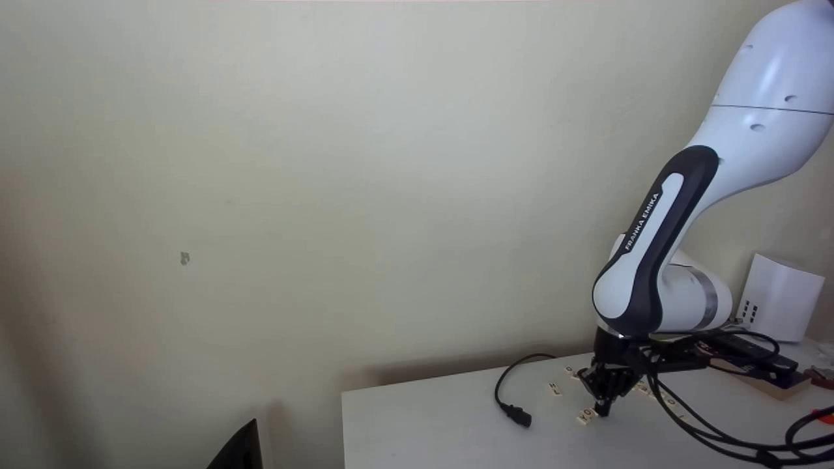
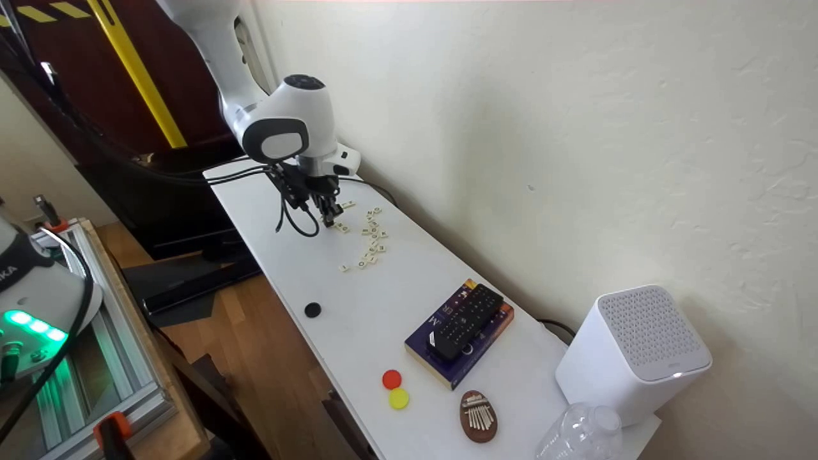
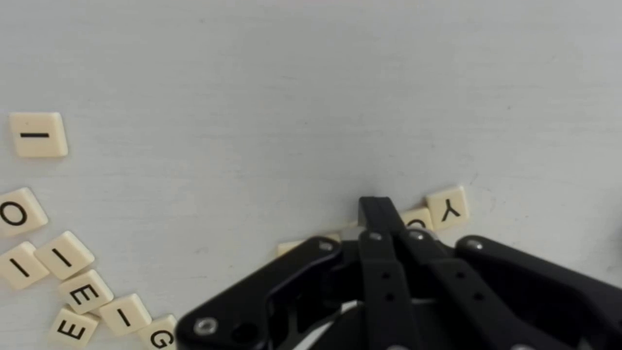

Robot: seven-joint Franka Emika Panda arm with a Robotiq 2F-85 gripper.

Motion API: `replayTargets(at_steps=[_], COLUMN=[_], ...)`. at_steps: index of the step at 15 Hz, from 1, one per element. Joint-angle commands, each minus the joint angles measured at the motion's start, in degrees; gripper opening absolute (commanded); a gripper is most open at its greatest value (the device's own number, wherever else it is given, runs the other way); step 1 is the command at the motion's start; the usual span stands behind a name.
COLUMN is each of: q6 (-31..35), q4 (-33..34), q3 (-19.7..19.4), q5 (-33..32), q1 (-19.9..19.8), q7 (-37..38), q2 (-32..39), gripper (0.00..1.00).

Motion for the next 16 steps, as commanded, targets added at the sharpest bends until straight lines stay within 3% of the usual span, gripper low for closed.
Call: replayTargets(at_steps=[1, 13, 14, 15, 16], q6=[1.73, 3.41, 3.43, 3.44, 3.39], q4=[-1.46, -2.85, -3.08, -3.33, -3.66], q3=[1.64, 1.68, 1.67, 1.45, 1.23], q5=[-0.46, -1.42, -1.44, -1.48, -1.62], q1=[-1.83, -1.76, -1.79, -1.57, -1.32], q7=[0.42, 0.19, 0.14, 0.23, 0.21], q2=[-0.71, -2.54, -2.94, -3.37, -3.85], gripper=[0.00, 0.00, 0.10, 0.27, 0.33])
